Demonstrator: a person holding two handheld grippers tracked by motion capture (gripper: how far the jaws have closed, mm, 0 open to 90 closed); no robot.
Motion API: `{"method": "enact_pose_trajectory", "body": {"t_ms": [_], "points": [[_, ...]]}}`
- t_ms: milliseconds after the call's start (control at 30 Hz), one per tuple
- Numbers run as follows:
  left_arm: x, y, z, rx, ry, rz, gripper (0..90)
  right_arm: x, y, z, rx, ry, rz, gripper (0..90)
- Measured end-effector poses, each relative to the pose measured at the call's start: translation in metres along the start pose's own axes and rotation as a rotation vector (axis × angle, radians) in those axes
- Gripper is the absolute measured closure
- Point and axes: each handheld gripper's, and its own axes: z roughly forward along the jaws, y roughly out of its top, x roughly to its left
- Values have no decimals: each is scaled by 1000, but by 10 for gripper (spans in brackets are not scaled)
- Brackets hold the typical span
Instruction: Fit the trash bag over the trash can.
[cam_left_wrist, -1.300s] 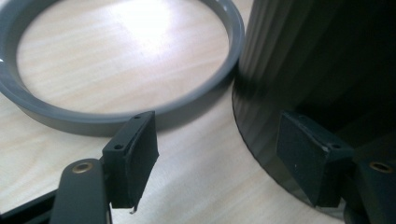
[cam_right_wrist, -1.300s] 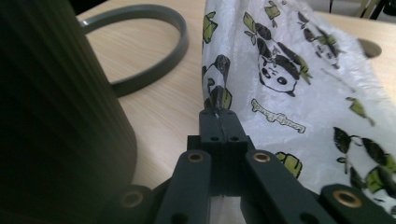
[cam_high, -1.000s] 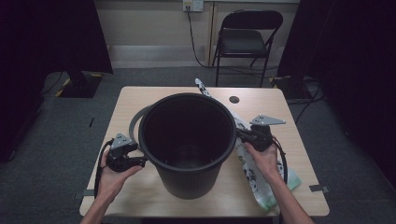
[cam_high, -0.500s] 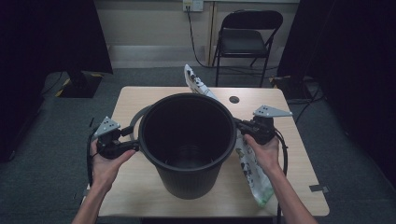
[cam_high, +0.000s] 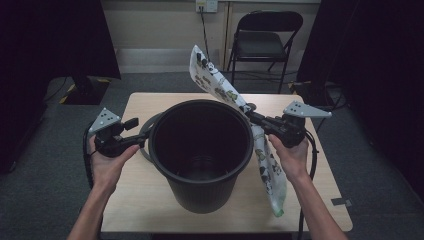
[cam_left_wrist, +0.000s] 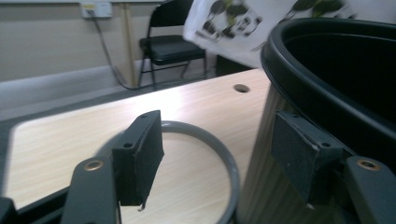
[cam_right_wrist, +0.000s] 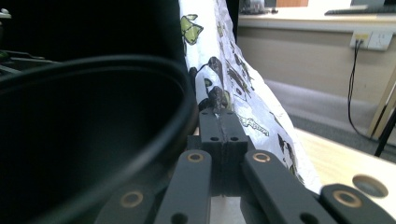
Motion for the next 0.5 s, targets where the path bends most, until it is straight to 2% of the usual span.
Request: {"method": "enact_pose_trajectory", "body": {"t_ms": [33, 100, 167, 267, 300, 367, 500], "points": [[1, 2, -2, -3, 10, 0, 332, 1, 4, -1, -4, 3, -4, 900], [3, 6, -6, -30, 1, -13, 315, 3, 10, -3, -13, 5, -15, 900], [4, 11, -8, -31, 10, 0, 316, 4, 14, -6, -24, 7, -19, 900], [2, 18, -14, -53, 0, 6, 314, 7, 20, -9, -38, 20, -25, 900], [0, 20, -16, -72, -3, 3, 314, 9, 22, -10, -46, 27, -25, 900], [-5, 26, -18, -93, -39, -4, 313, 12, 26, -11, -58, 43, -25, 900], [-27, 38, -15, -109, -80, 52, 308, 24, 33, -11, -68, 76, -51, 900]]}}
